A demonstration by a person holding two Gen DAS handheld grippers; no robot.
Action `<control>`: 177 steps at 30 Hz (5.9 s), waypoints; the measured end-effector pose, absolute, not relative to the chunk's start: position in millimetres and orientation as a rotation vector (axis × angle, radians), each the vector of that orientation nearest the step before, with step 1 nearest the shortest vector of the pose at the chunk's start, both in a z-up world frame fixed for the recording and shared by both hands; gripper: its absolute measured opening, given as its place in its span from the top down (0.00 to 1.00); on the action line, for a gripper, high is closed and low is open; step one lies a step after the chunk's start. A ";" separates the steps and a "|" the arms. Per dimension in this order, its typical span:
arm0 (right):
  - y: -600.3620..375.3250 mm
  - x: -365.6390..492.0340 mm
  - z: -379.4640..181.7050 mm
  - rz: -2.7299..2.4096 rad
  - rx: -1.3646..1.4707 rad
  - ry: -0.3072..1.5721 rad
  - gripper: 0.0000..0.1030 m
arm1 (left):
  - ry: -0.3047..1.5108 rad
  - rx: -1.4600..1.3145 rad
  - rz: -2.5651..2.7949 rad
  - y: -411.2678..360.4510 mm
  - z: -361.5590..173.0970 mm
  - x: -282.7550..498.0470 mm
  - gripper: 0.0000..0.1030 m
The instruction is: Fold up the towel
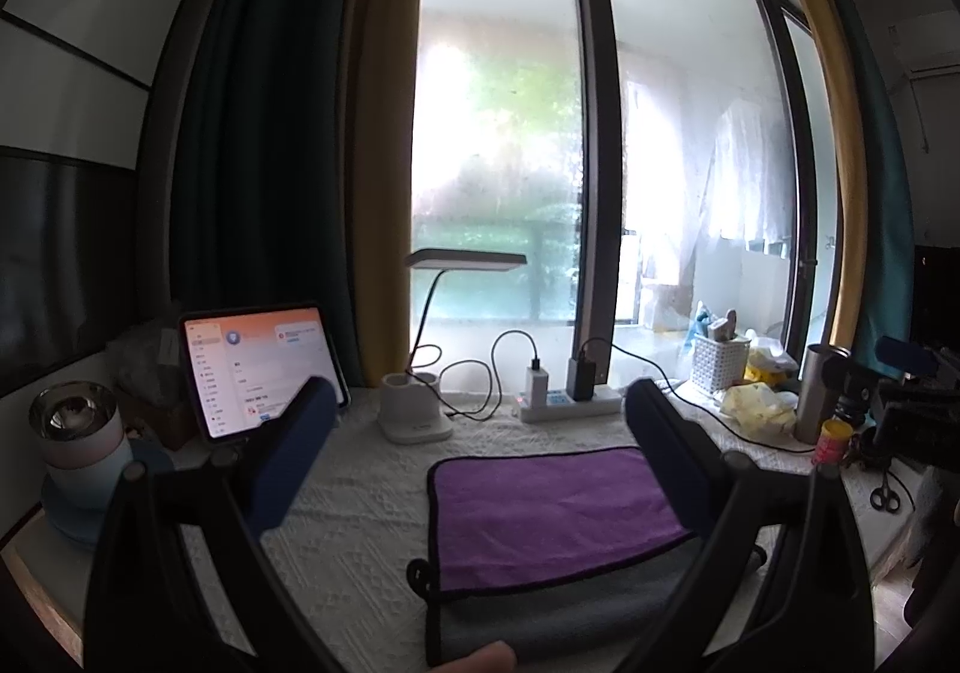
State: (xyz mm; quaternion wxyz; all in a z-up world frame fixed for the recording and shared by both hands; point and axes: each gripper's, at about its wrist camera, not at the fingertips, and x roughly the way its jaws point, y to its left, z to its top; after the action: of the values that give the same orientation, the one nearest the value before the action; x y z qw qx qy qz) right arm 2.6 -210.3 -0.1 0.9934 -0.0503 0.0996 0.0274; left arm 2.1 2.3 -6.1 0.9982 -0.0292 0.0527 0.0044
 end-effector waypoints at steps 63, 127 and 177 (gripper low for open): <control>-214.4 11.2 -20.6 0.070 -0.074 0.255 0.12 | 0.192 -0.087 -0.022 13.5 -19.0 14.1 0.05; -233.7 104.1 -149.7 0.164 -0.046 0.720 0.95 | 0.757 -0.093 -0.171 5.3 -153.9 101.3 0.85; -224.3 179.6 -69.5 0.214 -0.113 0.484 0.95 | 0.542 -0.024 -0.167 8.7 -72.4 194.4 0.85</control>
State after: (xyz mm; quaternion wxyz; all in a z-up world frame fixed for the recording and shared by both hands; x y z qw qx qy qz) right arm 179.6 -224.3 -69.5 0.9637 -0.0559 0.2388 0.1058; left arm 194.4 8.7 -72.4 0.9600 -0.0117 0.2674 -0.0822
